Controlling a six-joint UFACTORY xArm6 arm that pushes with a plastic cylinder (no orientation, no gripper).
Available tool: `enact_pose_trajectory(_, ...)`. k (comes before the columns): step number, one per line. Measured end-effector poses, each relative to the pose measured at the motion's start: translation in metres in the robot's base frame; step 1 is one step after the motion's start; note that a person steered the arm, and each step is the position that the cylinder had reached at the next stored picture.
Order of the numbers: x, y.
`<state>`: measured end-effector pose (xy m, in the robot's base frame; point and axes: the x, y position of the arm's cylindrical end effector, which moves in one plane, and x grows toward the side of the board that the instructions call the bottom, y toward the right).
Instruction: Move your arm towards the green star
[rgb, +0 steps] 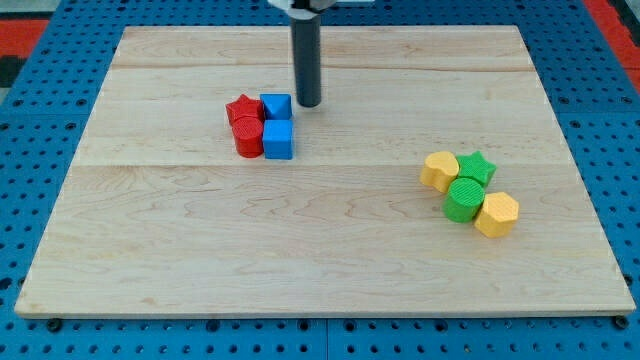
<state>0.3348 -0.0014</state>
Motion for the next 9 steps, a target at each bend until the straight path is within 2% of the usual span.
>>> enact_pose_trajectory(2, -0.003, 0.196)
enact_pose_trajectory(3, 0.030, 0.283)
enact_pose_trajectory(4, 0.103, 0.322)
enact_pose_trajectory(5, 0.180, 0.335)
enact_pose_trajectory(6, 0.231, 0.313)
enact_pose_trajectory(9, 0.160, 0.265)
